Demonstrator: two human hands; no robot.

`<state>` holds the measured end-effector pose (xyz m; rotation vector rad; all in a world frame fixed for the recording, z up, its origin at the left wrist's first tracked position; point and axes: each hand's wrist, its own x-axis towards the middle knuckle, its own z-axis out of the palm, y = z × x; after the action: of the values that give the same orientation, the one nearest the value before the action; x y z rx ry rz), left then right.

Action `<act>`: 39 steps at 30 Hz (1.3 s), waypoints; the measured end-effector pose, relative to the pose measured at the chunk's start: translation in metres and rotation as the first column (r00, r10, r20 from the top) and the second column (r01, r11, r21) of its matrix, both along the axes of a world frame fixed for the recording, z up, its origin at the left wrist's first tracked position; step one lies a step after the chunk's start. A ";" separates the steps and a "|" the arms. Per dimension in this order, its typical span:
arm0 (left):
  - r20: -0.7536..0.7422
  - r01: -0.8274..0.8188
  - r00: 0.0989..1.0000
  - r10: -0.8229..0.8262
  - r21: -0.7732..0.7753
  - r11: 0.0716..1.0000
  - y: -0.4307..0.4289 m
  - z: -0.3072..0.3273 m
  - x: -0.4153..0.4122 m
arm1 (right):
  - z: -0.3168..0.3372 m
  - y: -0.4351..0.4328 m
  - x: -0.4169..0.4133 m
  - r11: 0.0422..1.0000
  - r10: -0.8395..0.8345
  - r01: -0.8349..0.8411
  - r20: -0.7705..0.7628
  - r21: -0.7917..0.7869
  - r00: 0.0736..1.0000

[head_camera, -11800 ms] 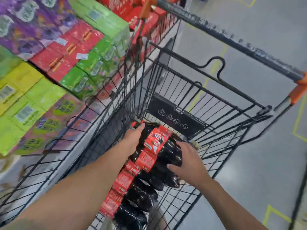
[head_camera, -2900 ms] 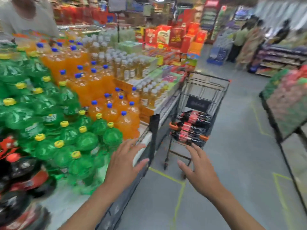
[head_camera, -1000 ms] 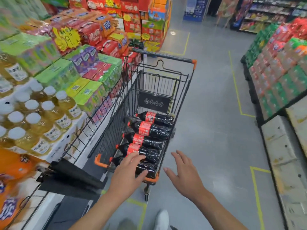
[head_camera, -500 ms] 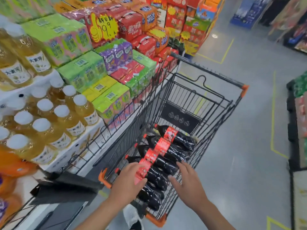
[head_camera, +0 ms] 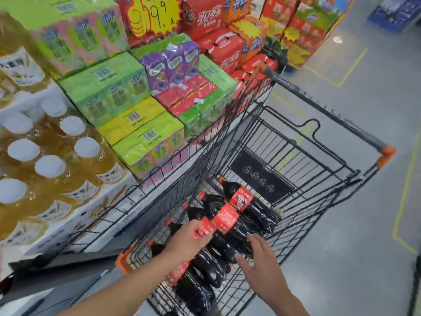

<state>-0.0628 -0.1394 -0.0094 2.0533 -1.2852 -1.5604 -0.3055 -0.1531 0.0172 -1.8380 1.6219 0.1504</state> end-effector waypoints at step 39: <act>0.029 -0.795 0.479 0.877 0.438 0.420 -0.186 -0.172 -0.072 | -0.180 -0.142 -0.018 0.927 0.122 -0.051 -0.169 0.372 0.978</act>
<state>-0.1345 -0.3258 -0.1809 2.0985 0.2792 -1.4617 -0.3235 -0.2947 -0.1633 -1.6412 1.5139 0.6427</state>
